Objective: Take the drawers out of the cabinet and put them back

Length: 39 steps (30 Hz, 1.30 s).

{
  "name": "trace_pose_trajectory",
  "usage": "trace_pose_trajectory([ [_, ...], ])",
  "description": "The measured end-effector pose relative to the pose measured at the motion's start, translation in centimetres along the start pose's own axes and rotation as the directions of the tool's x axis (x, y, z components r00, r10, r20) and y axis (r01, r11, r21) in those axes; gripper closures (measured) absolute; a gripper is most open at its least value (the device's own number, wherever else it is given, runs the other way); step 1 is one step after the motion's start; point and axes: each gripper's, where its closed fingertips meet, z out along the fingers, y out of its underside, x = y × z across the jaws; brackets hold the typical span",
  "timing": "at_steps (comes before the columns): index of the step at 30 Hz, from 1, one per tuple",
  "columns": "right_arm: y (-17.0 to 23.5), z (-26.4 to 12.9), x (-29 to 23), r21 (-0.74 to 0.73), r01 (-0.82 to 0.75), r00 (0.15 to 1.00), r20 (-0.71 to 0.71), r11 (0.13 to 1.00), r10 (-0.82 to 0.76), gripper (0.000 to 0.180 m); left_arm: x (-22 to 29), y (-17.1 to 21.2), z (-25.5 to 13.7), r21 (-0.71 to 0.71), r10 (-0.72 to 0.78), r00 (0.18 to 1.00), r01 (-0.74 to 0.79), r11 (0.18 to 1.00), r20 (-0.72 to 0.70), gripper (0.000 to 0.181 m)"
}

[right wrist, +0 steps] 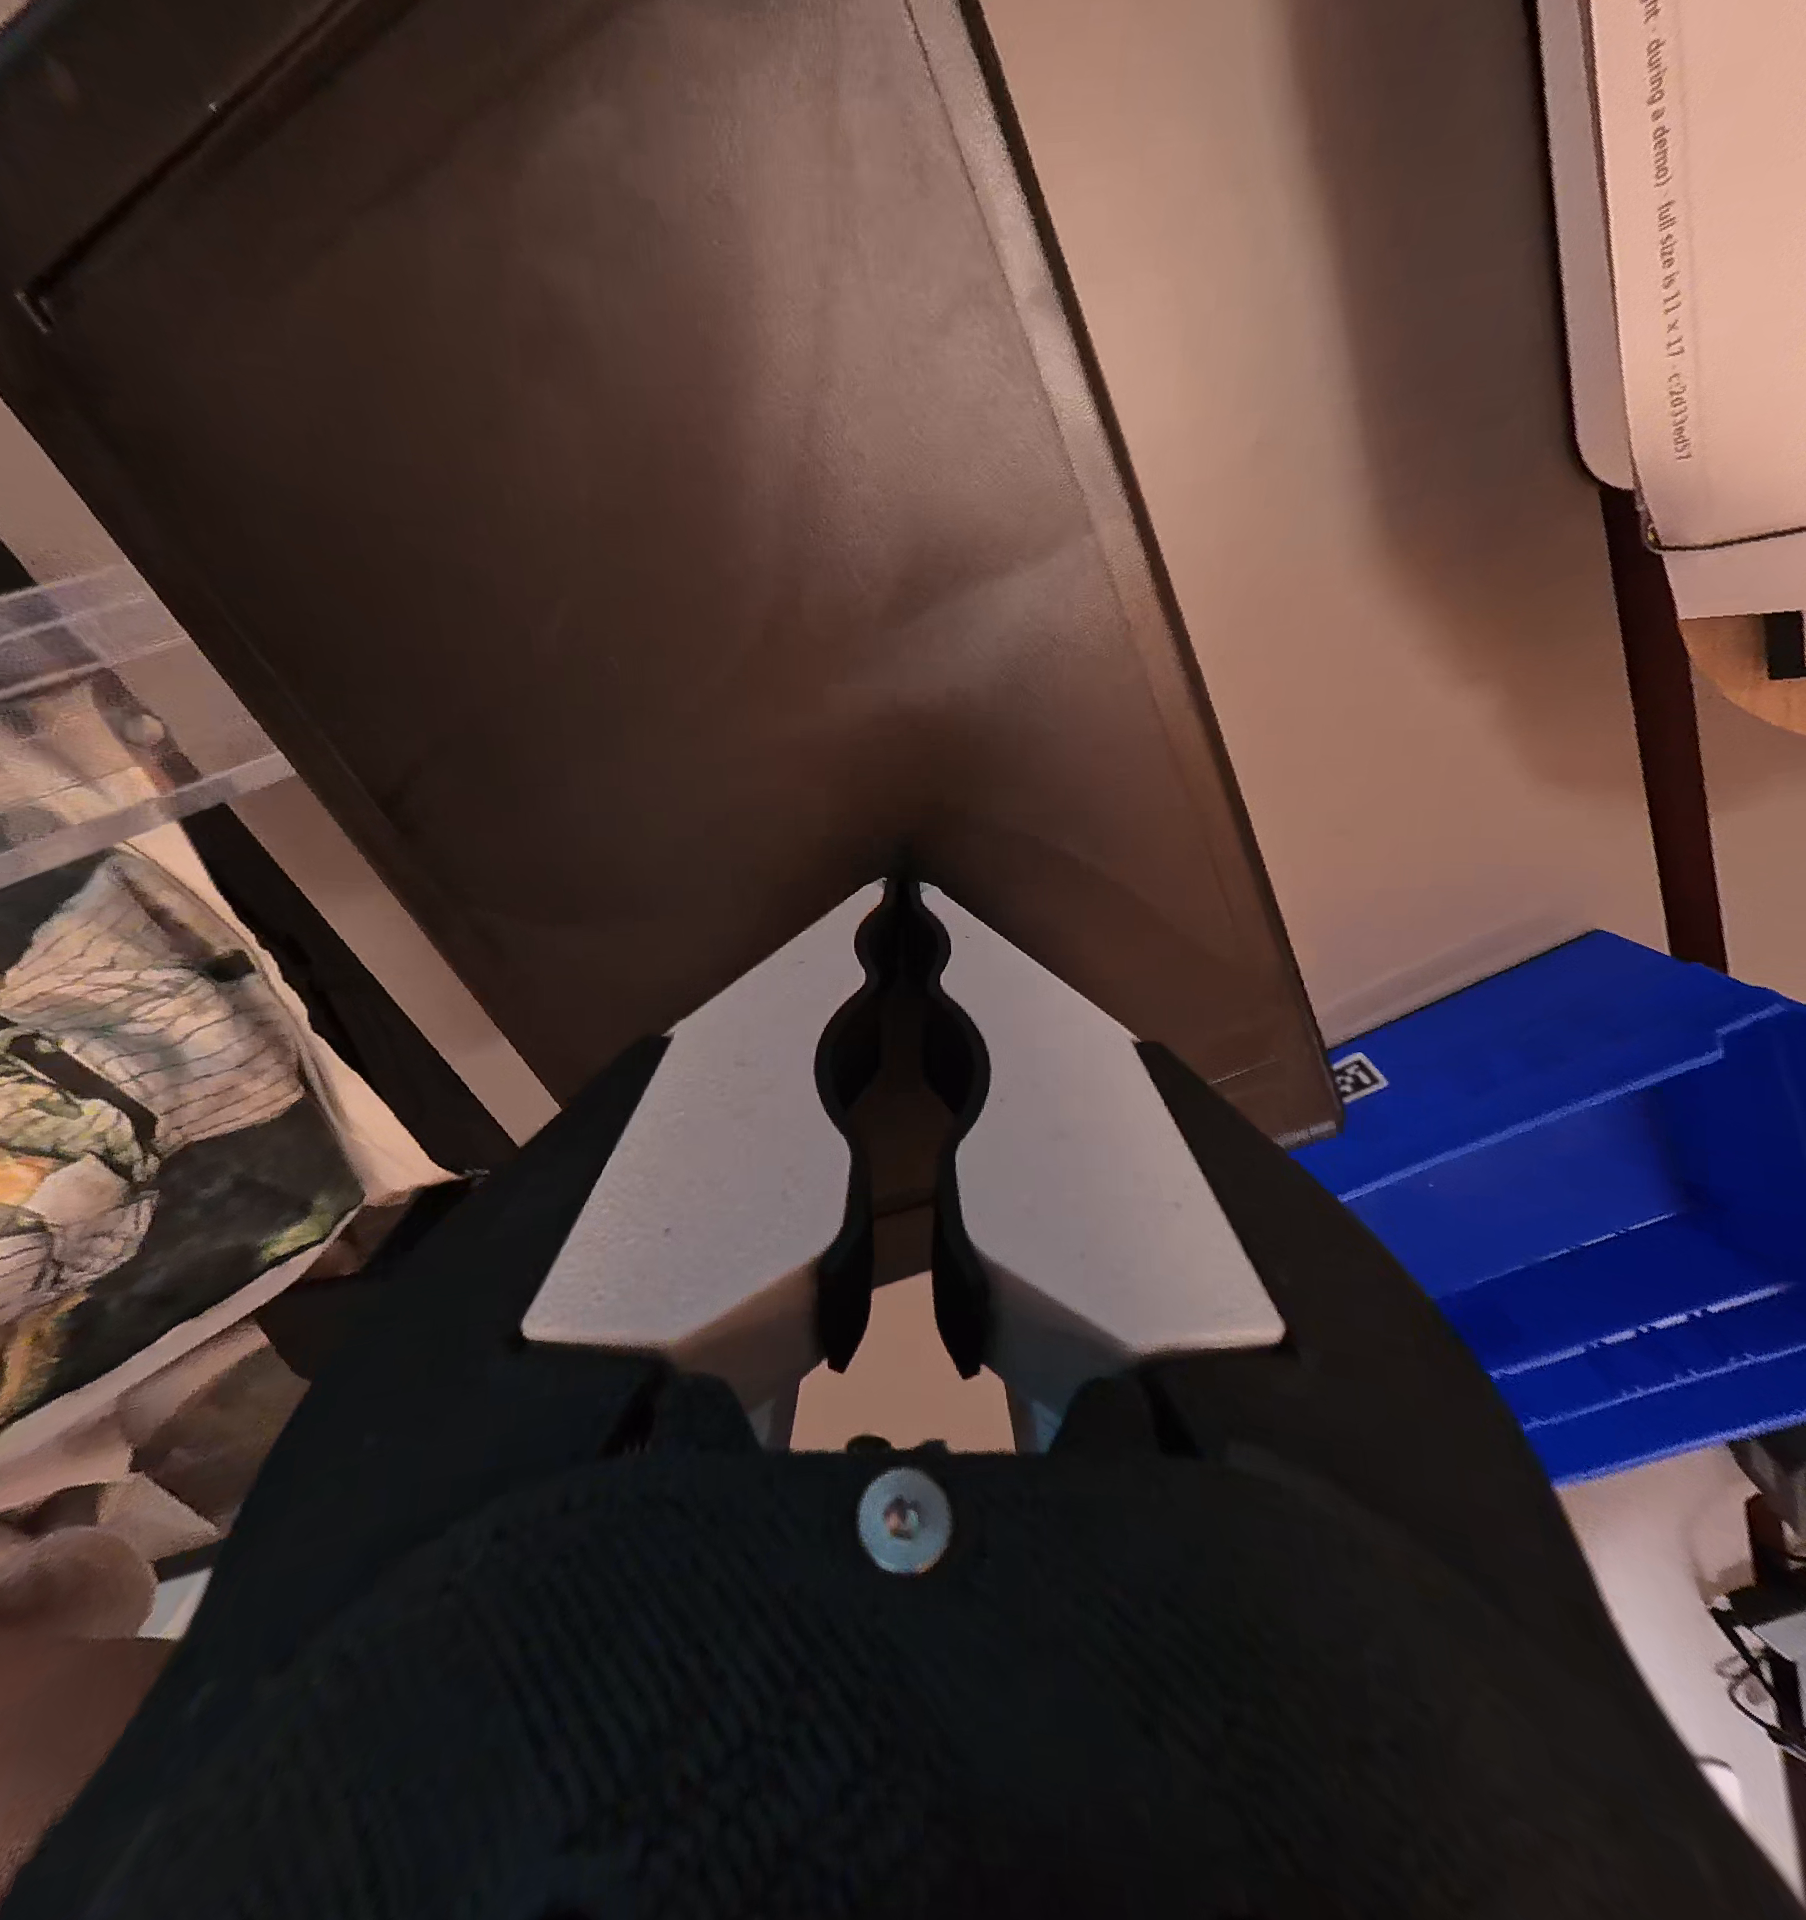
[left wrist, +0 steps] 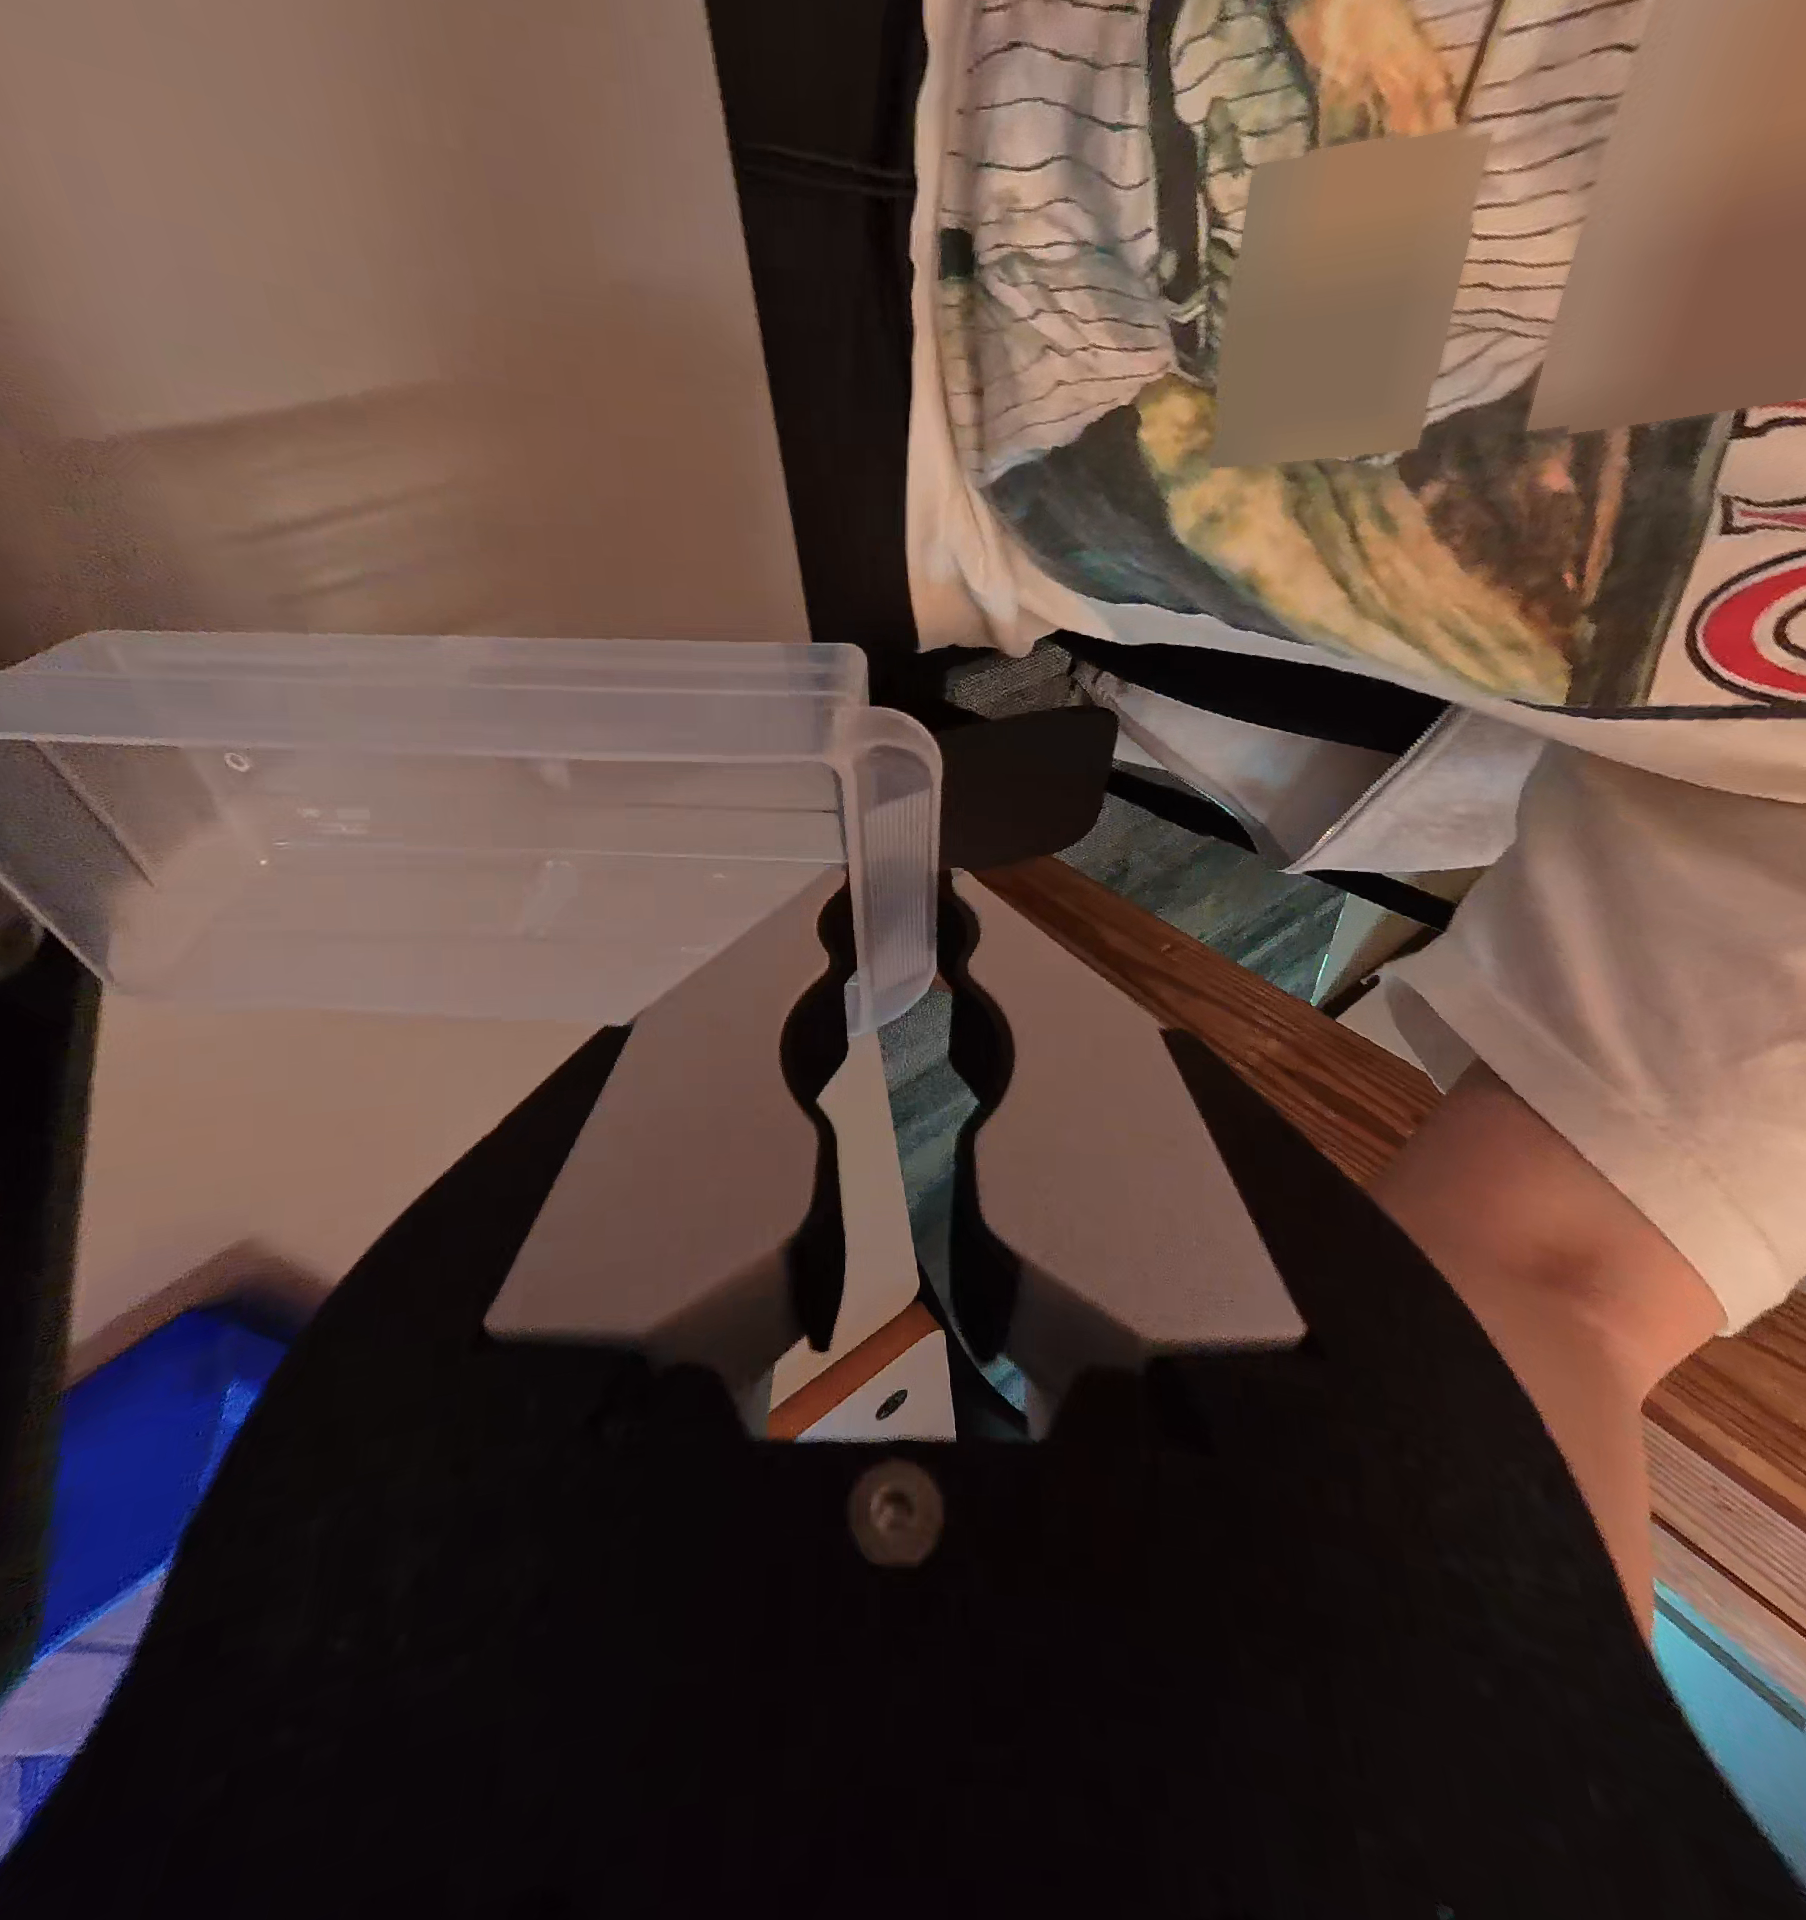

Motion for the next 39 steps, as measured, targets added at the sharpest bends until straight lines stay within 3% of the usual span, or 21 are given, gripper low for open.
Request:
trace_pose_trajectory([
  [1, 0.0, 0.0, 0.0, -0.011, 0.008, 1.000, -0.009, 1.000, -0.008, 0.180, -0.4, -0.1, 0.0, -0.008, -0.009, 1.000, 0.010, 1.000, 0.008, 0.170],
  [22, 0.0, 0.0, 0.0, -0.066, 0.041, 0.999, -0.015, 0.997, -0.042, 0.180, -5.7, 0.7, 0.6, -0.039, -0.122, 0.983, 0.128, 0.991, 0.139, 0.170],
  [32, 0.0, 0.0, 0.0, -0.062, 0.048, 0.999, -0.021, 0.997, -0.050, 0.180, -6.3, 1.2, 2.4, -0.063, -0.162, 0.933, 0.192, 0.979, 0.321, 0.170],
  [39, 0.0, 0.0, 0.0, -0.070, 0.053, 0.998, -0.035, 0.996, -0.056, 0.180, -7.0, 0.3, 3.3, 0.006, -0.226, 0.875, 0.247, 0.969, 0.428, 0.169],
])
